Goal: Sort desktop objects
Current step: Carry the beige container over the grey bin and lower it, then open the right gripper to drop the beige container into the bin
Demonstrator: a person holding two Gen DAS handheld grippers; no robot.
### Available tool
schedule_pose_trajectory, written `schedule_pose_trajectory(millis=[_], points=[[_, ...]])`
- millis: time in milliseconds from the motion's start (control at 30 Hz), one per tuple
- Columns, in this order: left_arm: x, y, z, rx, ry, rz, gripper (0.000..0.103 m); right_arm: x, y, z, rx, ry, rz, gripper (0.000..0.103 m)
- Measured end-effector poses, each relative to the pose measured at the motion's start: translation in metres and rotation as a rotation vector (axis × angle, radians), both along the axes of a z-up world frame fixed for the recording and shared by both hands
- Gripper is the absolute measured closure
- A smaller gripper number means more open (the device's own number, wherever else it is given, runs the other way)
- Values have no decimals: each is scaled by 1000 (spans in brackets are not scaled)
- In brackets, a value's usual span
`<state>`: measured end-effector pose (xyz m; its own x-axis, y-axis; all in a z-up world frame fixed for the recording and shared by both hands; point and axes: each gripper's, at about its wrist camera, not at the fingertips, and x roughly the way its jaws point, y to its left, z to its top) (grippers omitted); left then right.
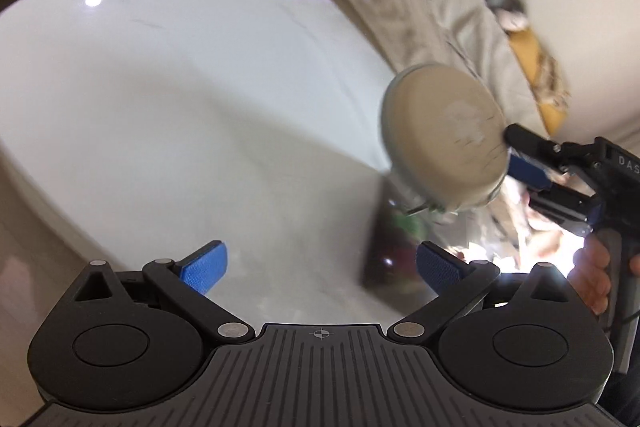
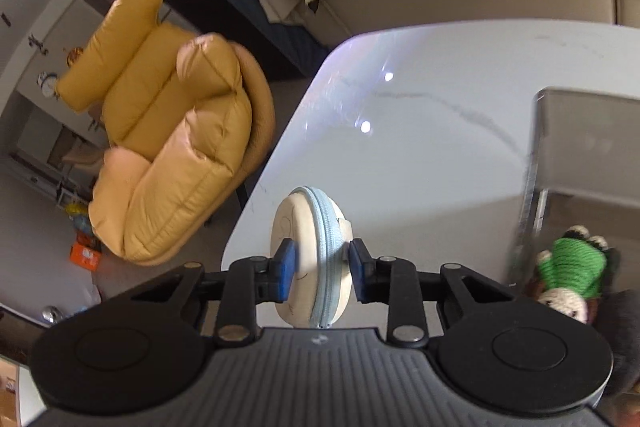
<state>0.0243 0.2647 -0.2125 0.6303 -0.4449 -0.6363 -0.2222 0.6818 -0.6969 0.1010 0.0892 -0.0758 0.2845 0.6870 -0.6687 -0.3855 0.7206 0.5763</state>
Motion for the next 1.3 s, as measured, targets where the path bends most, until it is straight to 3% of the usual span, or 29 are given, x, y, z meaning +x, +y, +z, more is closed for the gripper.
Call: schedule_pose_trajectory(millis=[133, 233, 367, 467, 500, 533, 667, 767, 900, 933, 1000, 1100, 1233, 1300], points=[[36, -40, 31, -31, -49, -156, 0, -1, -84, 41, 9, -86, -140, 72], [60, -70, 52, -43, -80, -251, 0, 1, -141, 46, -19, -100, -247, 72], [84, -103, 66, -19, -85, -289, 0, 19, -184, 6, -87, -21, -363, 72], [100, -129, 67, -3, -52, -319, 0, 46, -193, -34, -142, 55, -374, 76], [107, -138, 68, 0, -39, -334, 0, 57, -191, -44, -170, 64, -362, 99], [113, -145, 70, 4, -30, -350, 0, 68, -186, -54, -195, 71, -347, 103], [139, -179, 77, 63, -4, -413, 0, 99, -173, -77, -305, 38, -308, 103], [152, -199, 72, 115, 40, -443, 0, 96, -175, -74, -327, 17, -278, 94], [163, -224, 50, 99, 101, -500, 0, 65, -192, -54, -309, 29, -262, 58], [164, -229, 43, 93, 120, -513, 0, 57, -198, -52, -304, 46, -264, 53], [166, -238, 28, 95, 162, -536, 0, 44, -210, -52, -280, 110, -278, 53], [169, -247, 11, 160, 219, -559, 0, 27, -211, -54, -298, 169, -228, 52], [169, -252, -1, 277, 287, -571, 0, 14, -197, -56, -353, 120, -168, 53], [166, -251, -3, 297, 287, -589, 0, 13, -188, -58, -375, 103, -142, 54]])
